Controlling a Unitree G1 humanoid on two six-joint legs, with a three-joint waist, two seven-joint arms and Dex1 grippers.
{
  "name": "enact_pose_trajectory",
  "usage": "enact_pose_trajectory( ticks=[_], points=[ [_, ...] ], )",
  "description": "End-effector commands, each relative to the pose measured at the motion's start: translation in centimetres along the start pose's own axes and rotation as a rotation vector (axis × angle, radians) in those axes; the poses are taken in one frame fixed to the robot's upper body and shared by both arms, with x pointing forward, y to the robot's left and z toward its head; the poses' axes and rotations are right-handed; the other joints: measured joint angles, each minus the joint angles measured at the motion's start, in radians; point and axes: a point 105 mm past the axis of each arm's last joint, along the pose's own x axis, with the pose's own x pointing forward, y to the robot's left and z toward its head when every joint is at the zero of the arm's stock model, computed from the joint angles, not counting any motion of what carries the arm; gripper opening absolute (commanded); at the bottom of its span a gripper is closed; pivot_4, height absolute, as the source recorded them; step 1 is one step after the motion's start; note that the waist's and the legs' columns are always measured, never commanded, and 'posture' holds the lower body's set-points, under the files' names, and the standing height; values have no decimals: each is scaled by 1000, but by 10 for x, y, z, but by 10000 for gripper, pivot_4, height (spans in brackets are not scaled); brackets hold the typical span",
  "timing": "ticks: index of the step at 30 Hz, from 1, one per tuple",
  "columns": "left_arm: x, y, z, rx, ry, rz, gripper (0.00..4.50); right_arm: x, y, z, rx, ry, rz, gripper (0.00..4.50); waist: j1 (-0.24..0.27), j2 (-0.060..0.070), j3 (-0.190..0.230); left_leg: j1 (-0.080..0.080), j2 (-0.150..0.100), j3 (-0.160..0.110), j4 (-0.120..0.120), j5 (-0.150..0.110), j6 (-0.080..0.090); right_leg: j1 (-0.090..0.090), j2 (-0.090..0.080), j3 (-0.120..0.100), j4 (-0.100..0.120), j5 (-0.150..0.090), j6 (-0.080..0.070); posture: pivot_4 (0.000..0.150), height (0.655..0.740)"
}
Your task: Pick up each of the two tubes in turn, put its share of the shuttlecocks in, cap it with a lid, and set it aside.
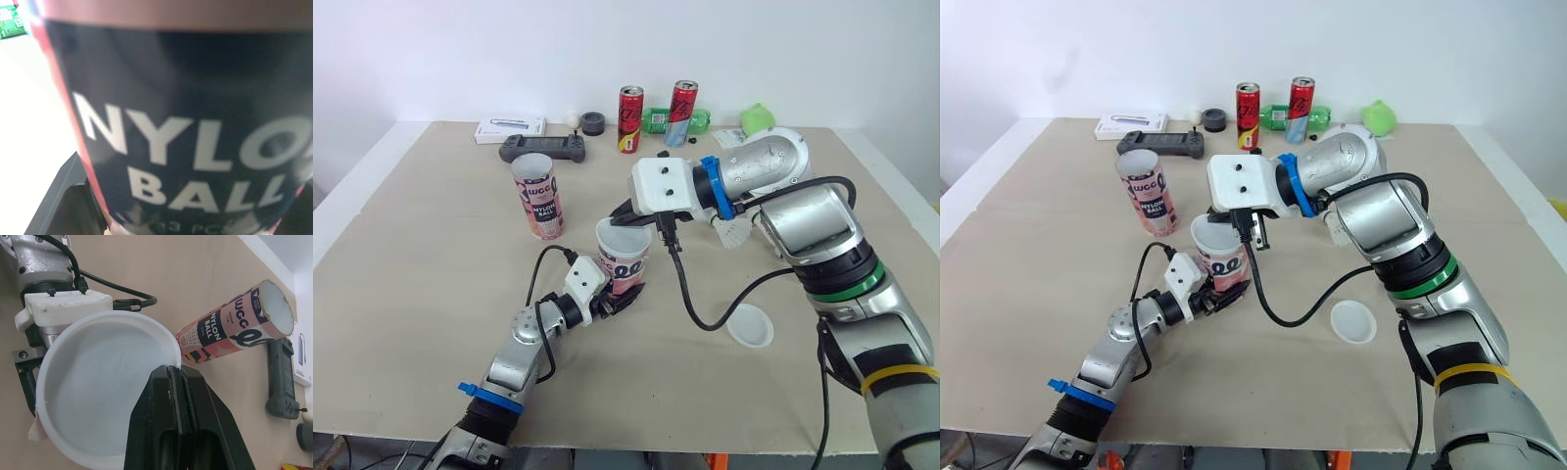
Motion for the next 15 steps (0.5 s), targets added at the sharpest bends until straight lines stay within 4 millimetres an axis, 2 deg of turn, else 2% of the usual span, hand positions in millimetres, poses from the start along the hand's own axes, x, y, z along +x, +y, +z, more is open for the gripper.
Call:
enact_pose_trajectory(
  ticks=[1,6,15],
  points=[
    [-9,4,-27,-21,117,32,31849,-3,0,4,-14,-8,10,141,0,0,0,0,0,0,0,0,0,0,0,0,0,0,0,1500,7400],
    [-9,4,-27,-22,117,30,31849,-10,-10,9,-41,-6,-27,141,0,0,0,0,0,0,0,0,0,0,0,0,0,0,0,1500,7400],
    [-8,3,-26,-23,115,26,31849,-18,-15,19,-85,-11,-43,141,0,0,0,0,0,0,0,0,0,-1,0,0,0,0,0,1500,7400]
  ],
)
